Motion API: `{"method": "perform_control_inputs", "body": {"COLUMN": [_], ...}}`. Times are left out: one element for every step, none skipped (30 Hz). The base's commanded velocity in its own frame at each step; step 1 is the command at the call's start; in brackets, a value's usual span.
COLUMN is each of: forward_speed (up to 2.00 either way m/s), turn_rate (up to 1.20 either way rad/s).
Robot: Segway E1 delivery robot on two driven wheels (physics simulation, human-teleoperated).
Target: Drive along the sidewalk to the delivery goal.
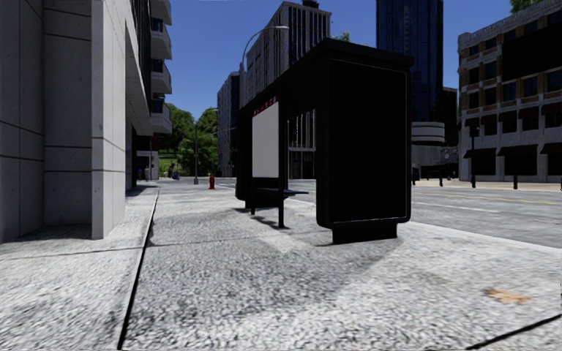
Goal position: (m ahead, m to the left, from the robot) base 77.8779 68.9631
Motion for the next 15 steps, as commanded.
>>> {"method": "perform_control_inputs", "body": {"forward_speed": [2.00, 2.00, 2.00, 2.00, 2.00, 2.00, 2.00, 2.00, 2.00, 2.00, 2.00, 2.00, 2.00, 2.00, 2.00], "turn_rate": [0.00, 0.00, 0.00, 0.00, 0.00, 0.00, 0.00, 0.13, 0.68, 0.68, 0.84, 1.01, 1.07, 1.08, 1.09]}}
